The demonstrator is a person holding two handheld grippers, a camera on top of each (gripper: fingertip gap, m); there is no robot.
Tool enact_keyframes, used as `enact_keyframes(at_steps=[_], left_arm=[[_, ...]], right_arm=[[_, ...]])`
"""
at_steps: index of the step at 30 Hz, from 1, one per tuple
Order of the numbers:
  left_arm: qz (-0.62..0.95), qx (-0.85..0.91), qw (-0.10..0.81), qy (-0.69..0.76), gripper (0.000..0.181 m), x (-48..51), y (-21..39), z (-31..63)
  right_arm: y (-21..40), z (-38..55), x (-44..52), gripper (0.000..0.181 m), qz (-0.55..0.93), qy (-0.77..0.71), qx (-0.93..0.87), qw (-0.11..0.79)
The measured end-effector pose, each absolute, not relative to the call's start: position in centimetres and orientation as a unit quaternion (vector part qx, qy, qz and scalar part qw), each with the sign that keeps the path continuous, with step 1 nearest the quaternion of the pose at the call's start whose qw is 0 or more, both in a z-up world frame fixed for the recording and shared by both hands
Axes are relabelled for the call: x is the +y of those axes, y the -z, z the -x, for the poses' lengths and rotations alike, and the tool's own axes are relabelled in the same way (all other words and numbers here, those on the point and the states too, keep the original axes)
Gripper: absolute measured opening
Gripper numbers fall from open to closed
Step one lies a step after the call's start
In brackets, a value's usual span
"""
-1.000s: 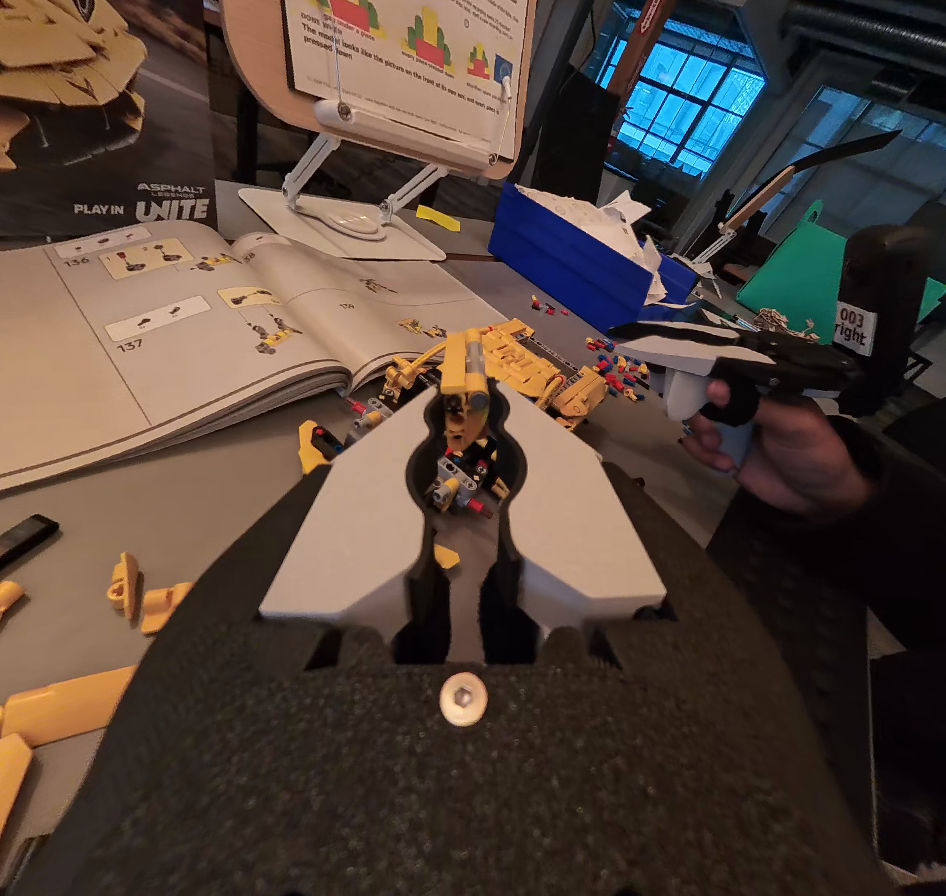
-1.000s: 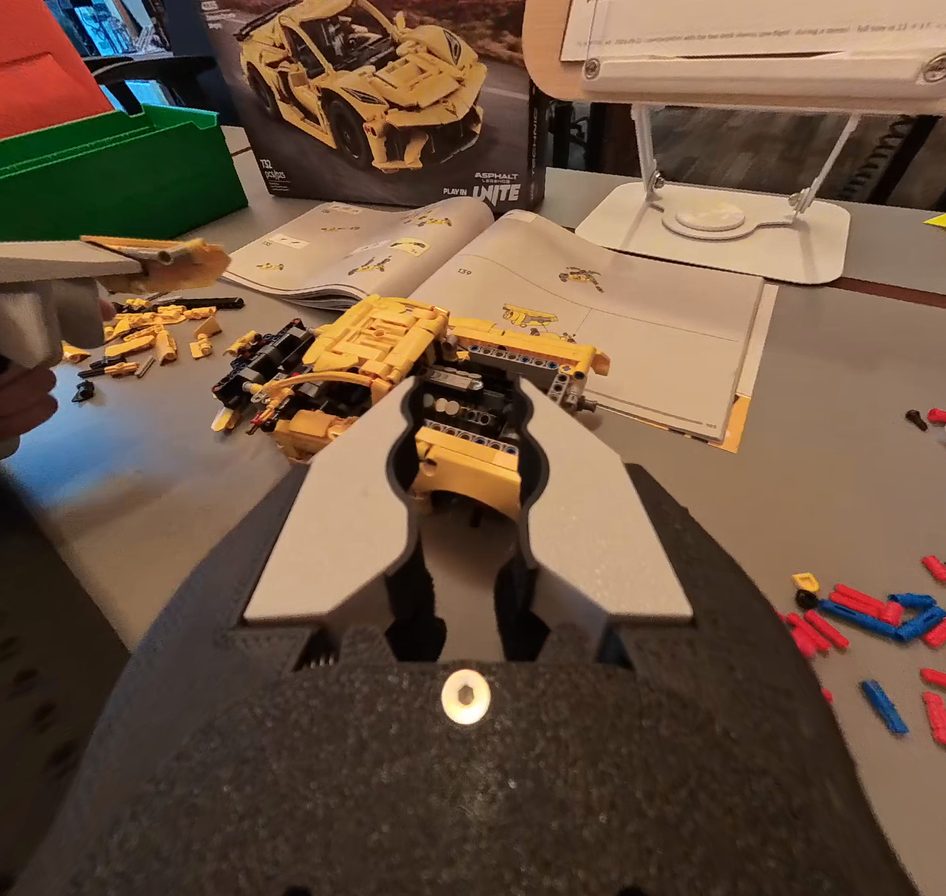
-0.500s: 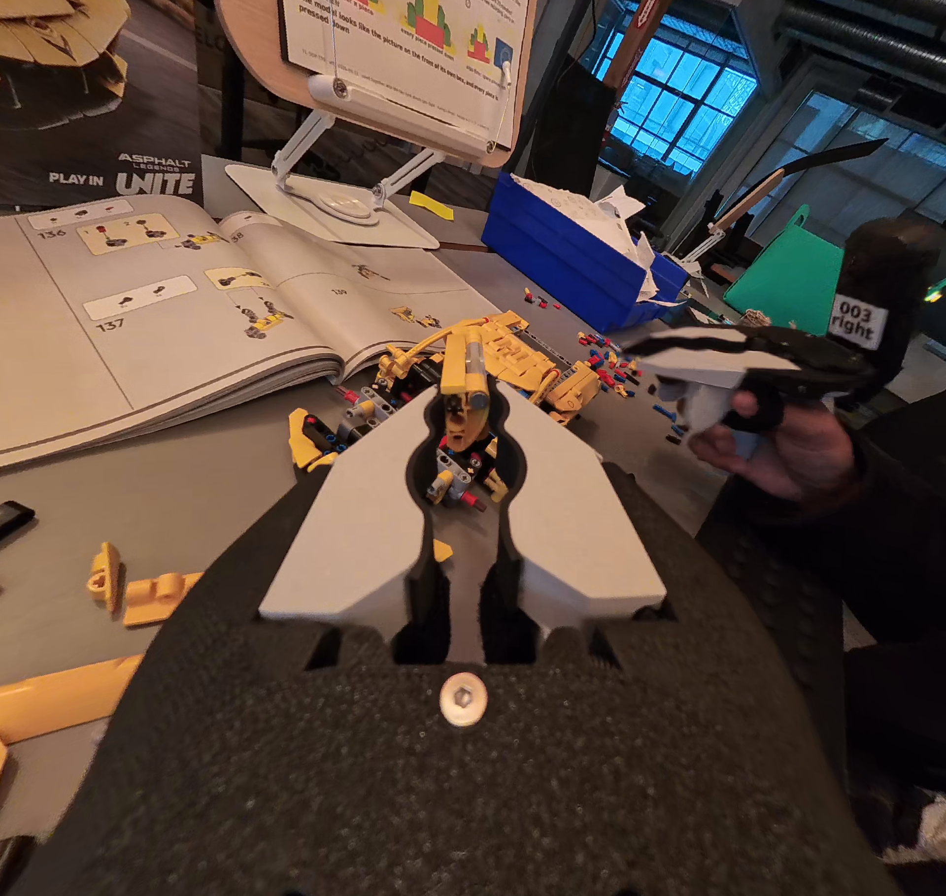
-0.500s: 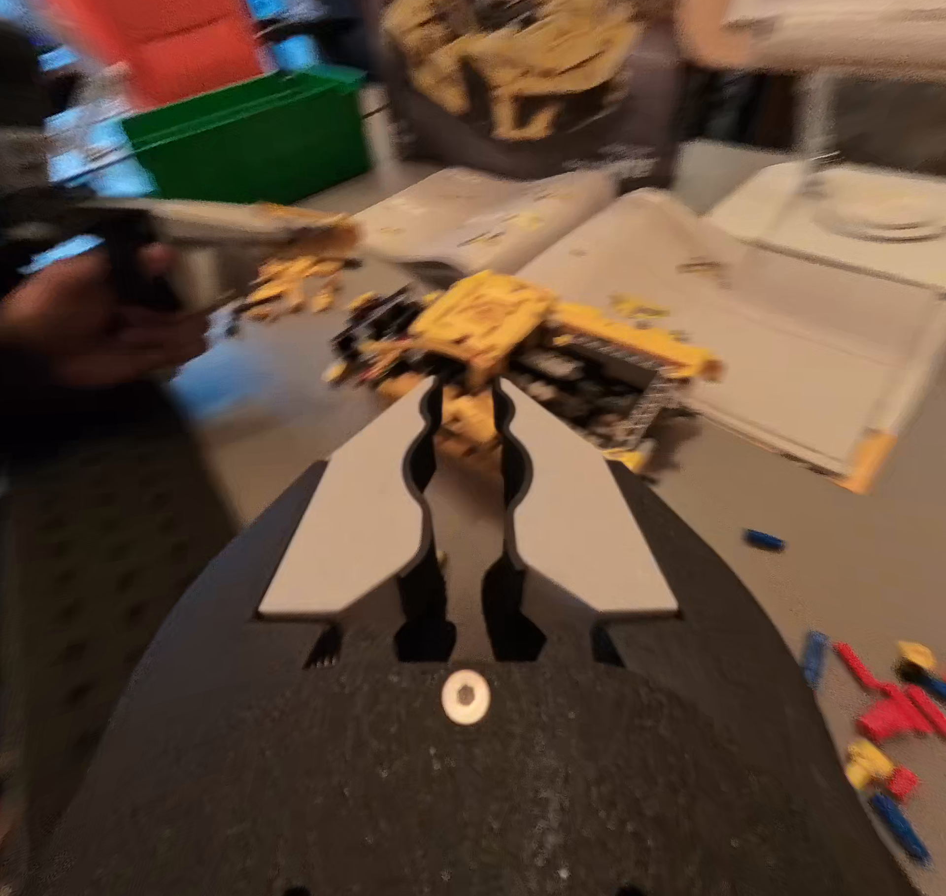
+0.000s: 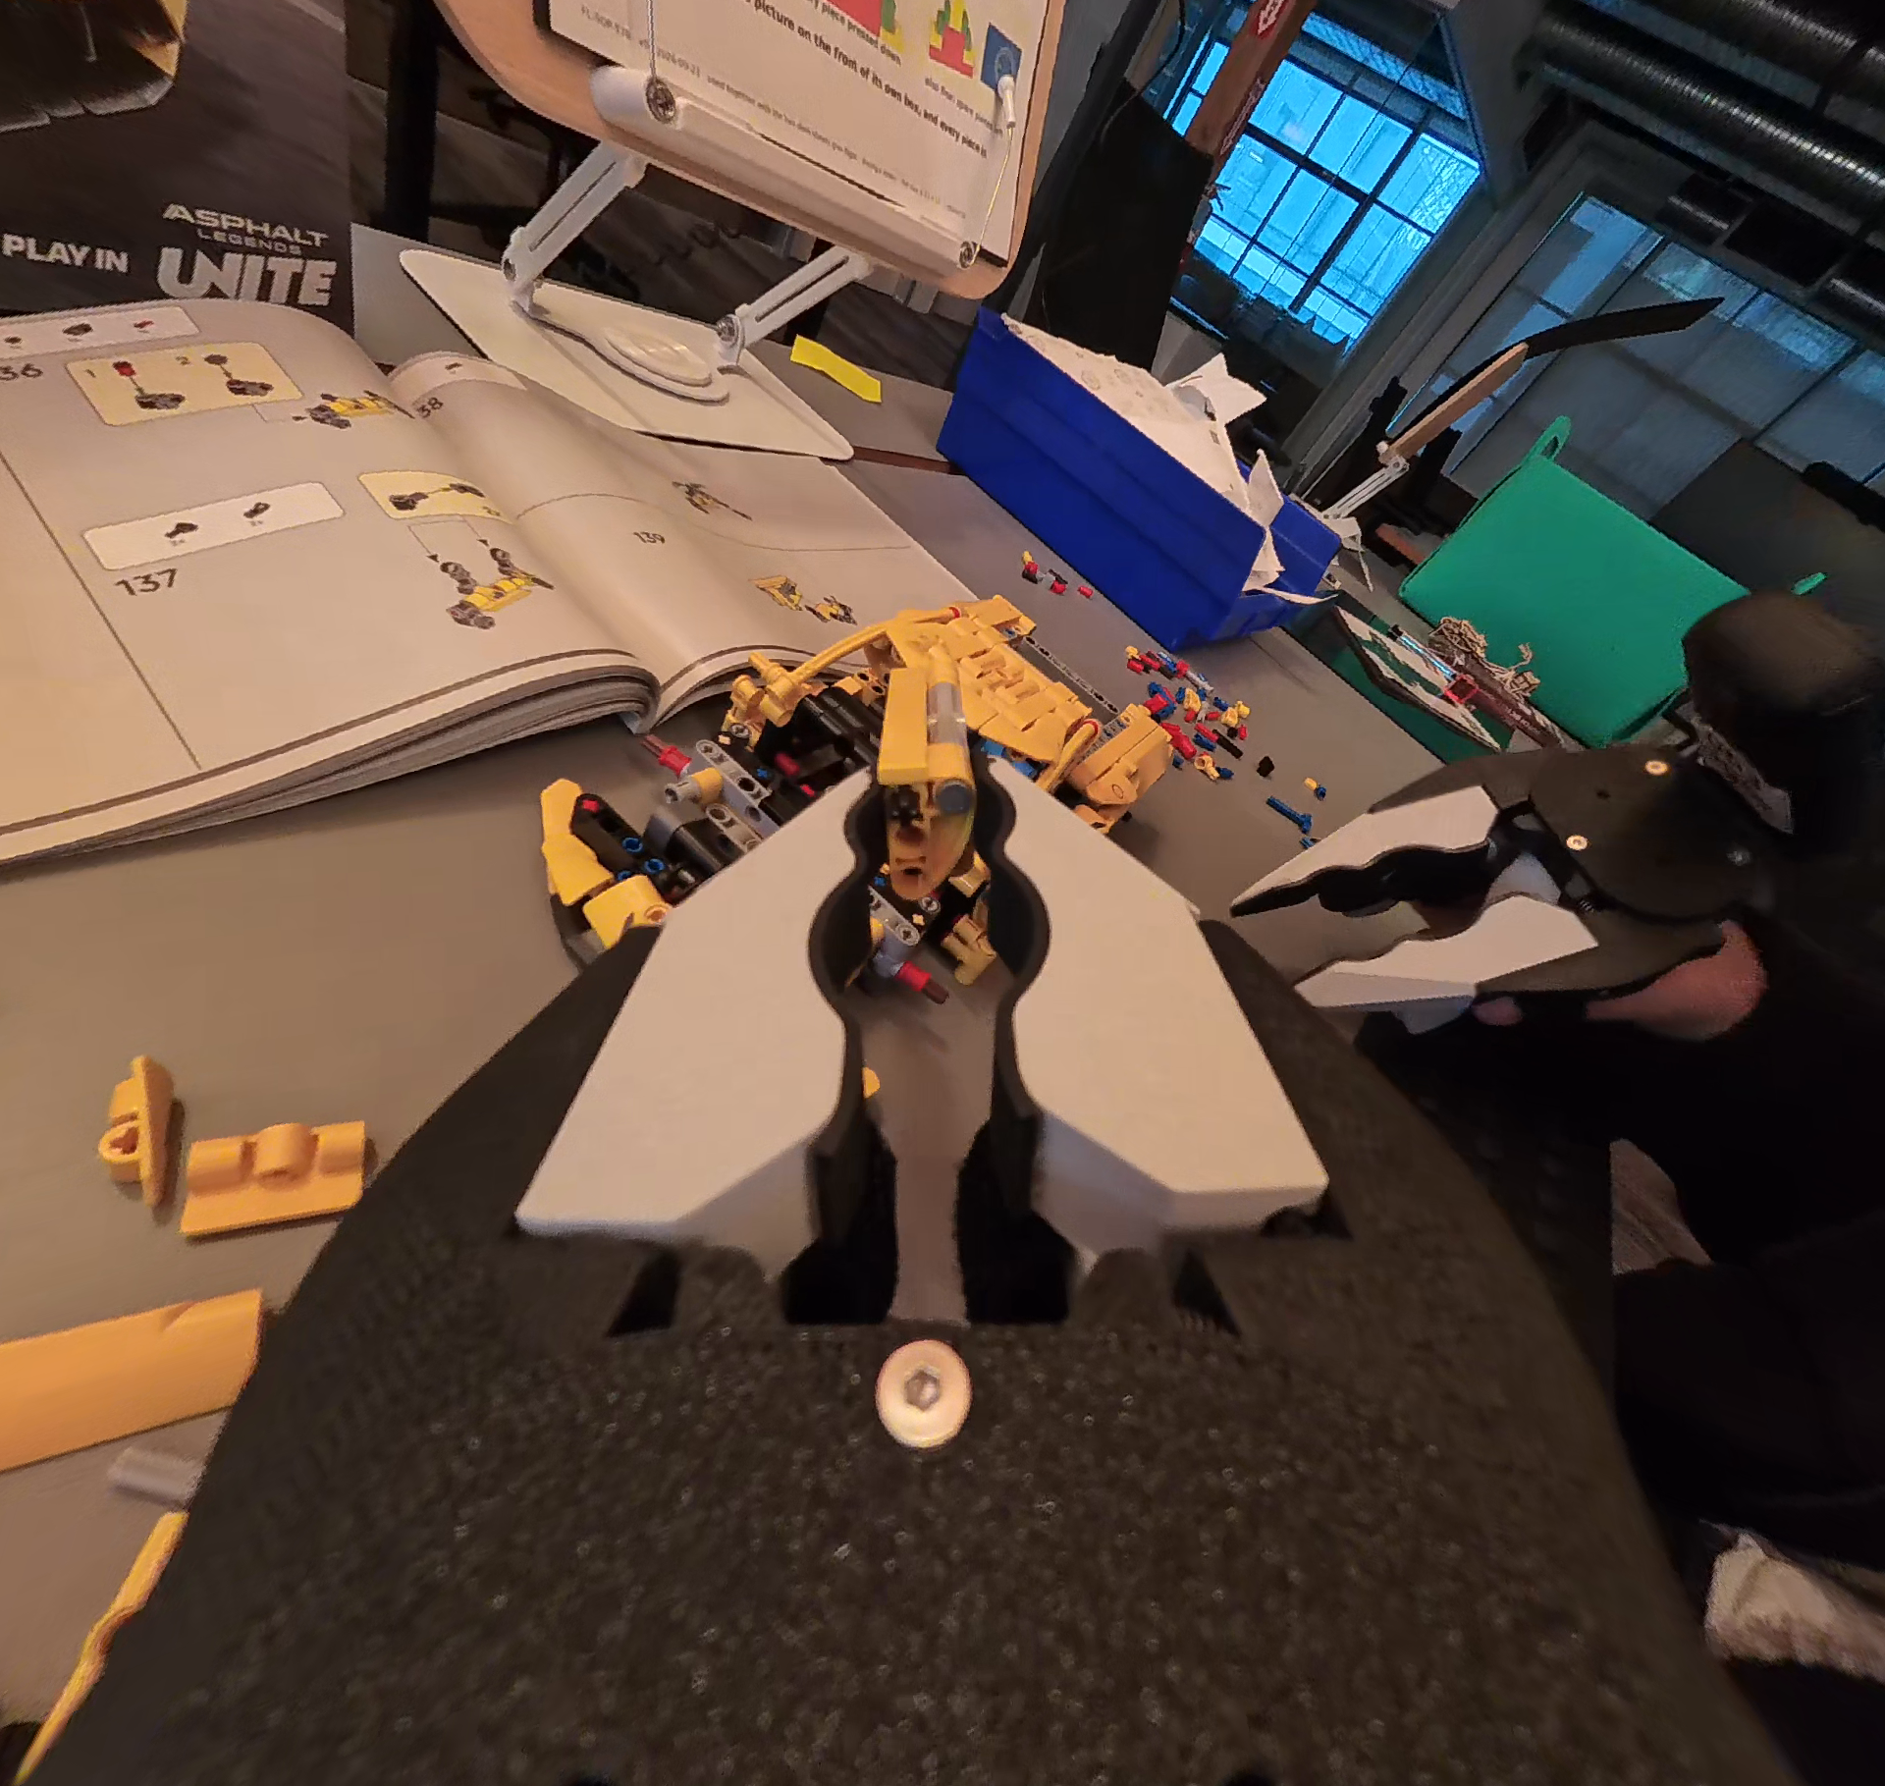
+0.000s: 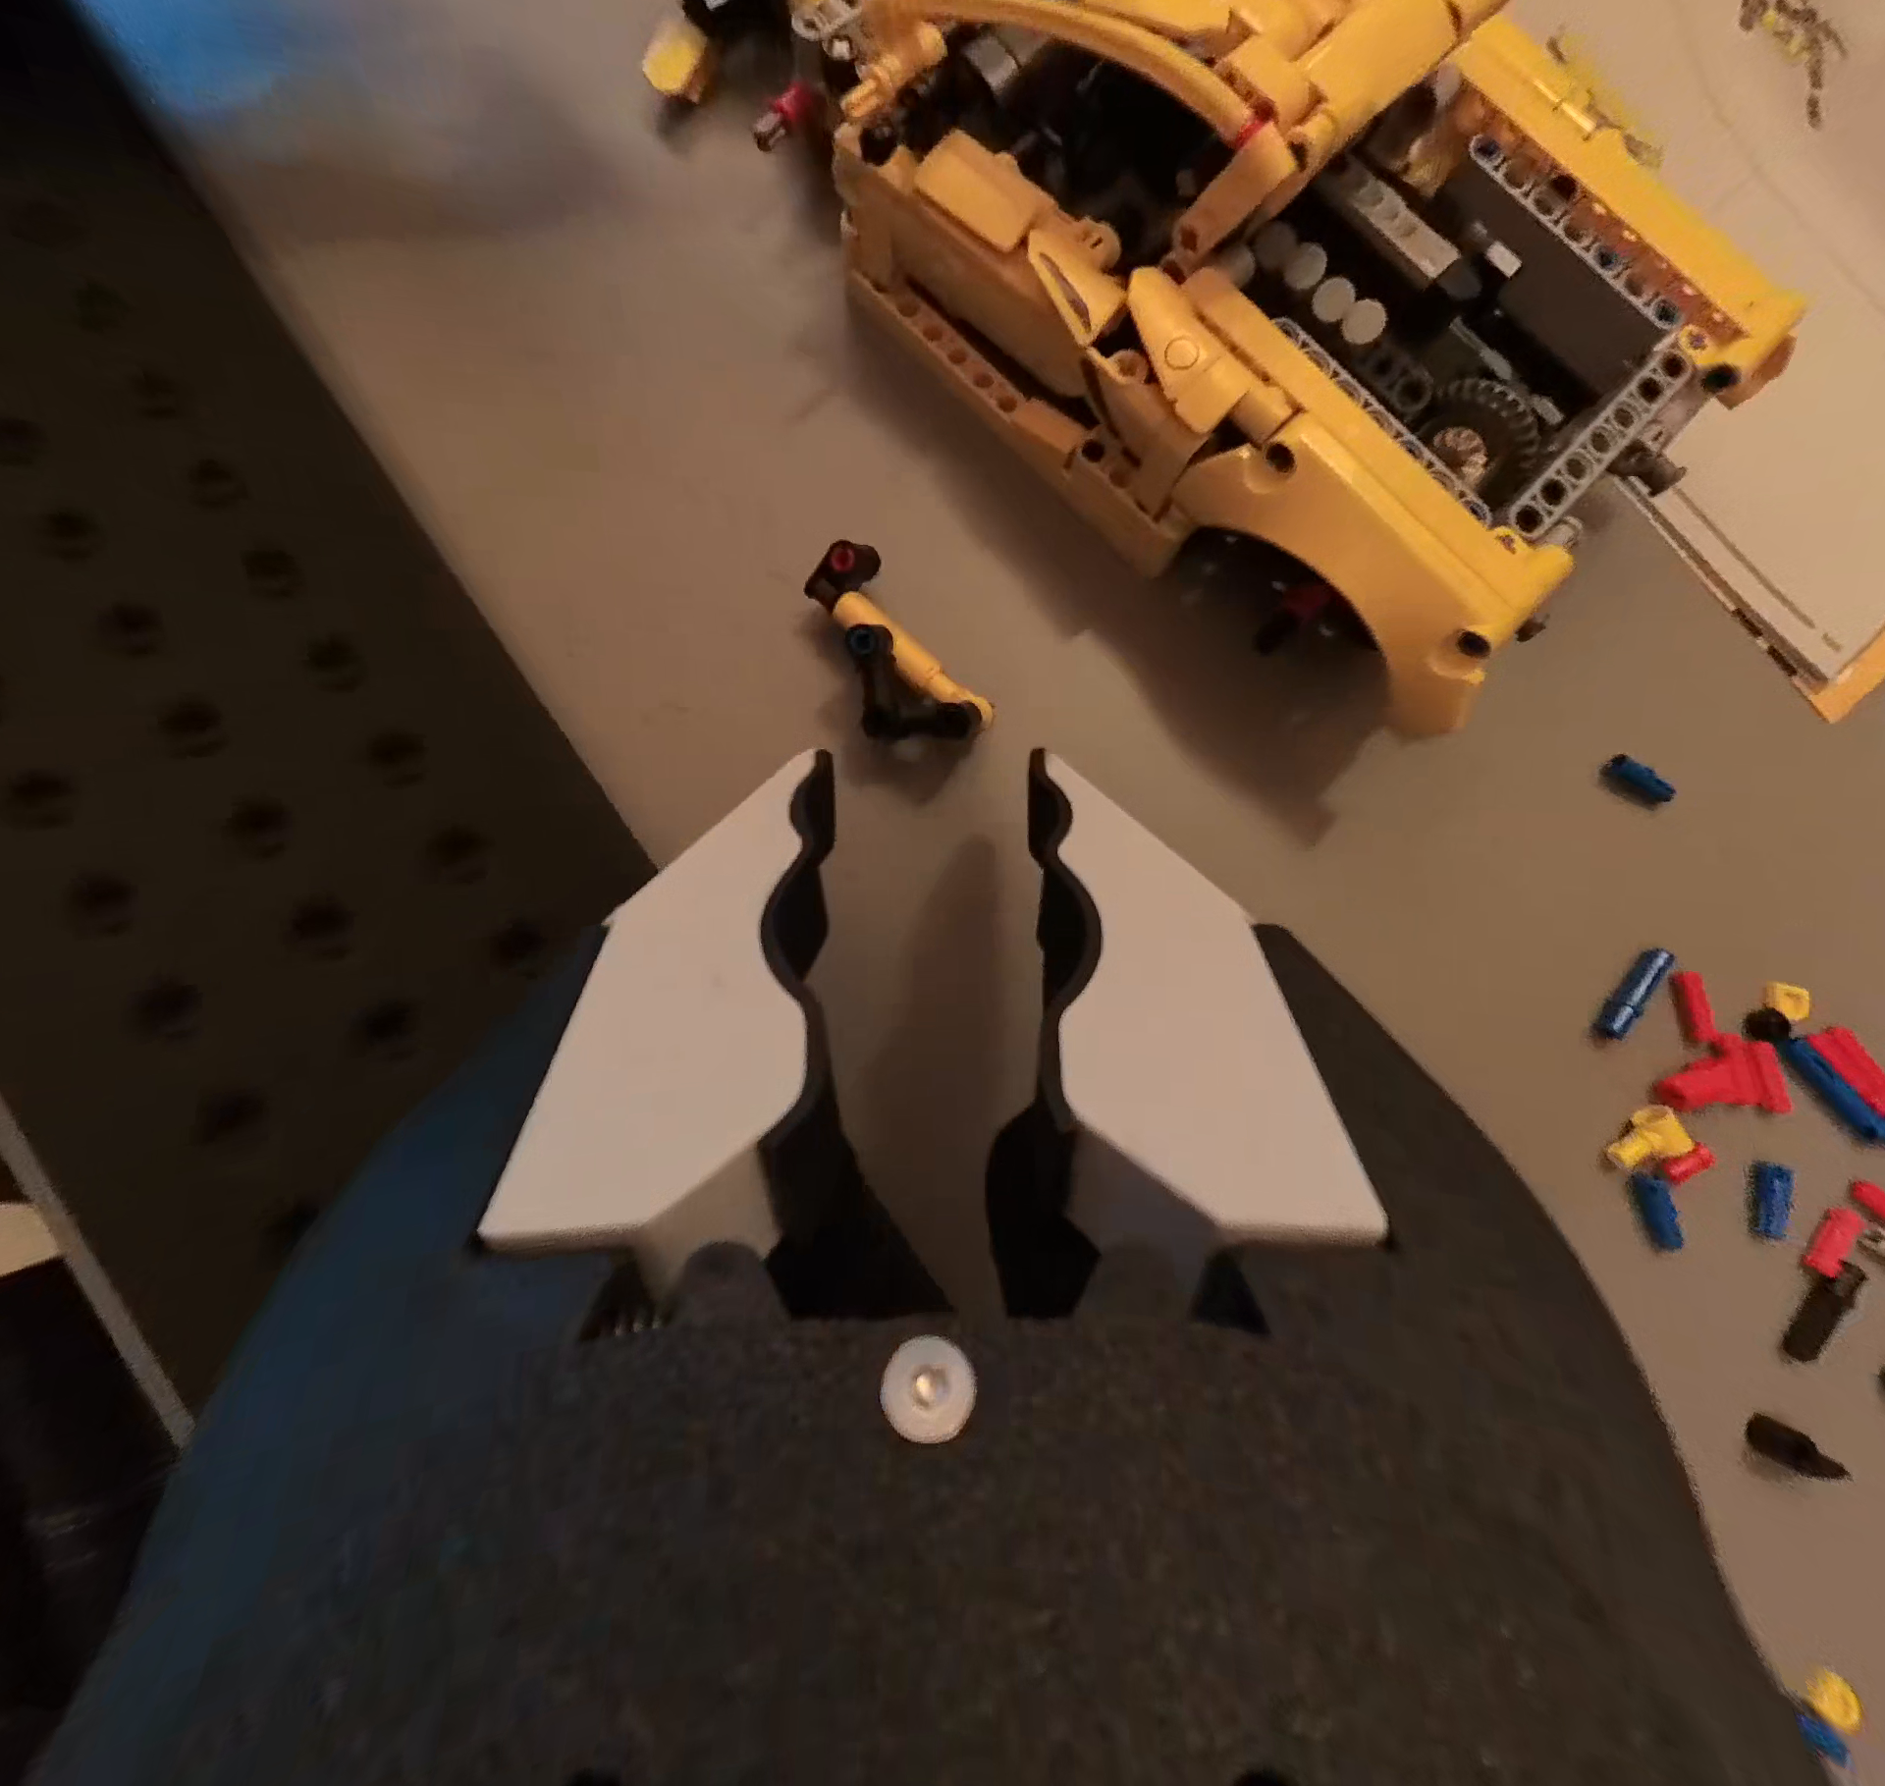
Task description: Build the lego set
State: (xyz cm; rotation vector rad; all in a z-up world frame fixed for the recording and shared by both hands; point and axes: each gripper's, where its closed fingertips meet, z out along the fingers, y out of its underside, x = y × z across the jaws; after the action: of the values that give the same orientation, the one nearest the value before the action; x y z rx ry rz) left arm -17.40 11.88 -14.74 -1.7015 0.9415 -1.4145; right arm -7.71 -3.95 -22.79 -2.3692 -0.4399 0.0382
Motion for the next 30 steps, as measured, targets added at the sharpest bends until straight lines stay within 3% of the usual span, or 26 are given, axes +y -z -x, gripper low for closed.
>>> enact_keyframes(at_steps=[14,30], left_arm=[[0.665,0.358,0.344,0.558,0.015,11.8,15.0,17.4],[0.668,0.356,0.335,0.561,0.015,11.7,15.2,17.3]], right_arm=[[23.3,8.2,-3.7,0.043,0.924,-0.005,-0.123,0.362],[23.4,8.1,-2.9,0.039,0.923,0.019,-0.12,0.364]])
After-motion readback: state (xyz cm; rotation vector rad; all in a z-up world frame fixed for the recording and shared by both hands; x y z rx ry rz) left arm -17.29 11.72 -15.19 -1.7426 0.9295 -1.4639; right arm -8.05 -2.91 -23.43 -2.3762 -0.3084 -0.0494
